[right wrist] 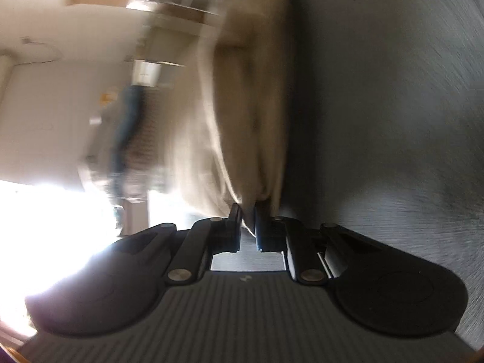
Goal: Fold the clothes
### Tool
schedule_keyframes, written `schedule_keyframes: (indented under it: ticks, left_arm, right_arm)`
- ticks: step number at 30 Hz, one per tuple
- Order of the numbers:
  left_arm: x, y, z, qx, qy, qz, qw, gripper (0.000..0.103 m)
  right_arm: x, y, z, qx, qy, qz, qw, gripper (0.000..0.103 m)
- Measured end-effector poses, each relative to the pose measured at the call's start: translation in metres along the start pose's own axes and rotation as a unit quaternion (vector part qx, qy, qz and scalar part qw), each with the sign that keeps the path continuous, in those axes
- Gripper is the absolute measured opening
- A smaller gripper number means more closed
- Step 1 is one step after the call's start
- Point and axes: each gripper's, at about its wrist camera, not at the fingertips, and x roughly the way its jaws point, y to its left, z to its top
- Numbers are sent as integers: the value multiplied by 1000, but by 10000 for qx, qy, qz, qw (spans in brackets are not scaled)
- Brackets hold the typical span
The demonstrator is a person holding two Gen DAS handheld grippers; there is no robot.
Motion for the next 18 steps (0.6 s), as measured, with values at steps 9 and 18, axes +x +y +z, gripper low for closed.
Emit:
schedule_keyframes:
  ticks: [9,18]
  left_arm:
    - [5,-3,1,22,41,-42,10000,103]
    - [4,-4,-1,72,42,25,10000,103]
  right_arm:
    - [-51,53,28,-1044,-956,2,9899,39]
    - [-32,57,78,-970,-1788,-966,9743,38]
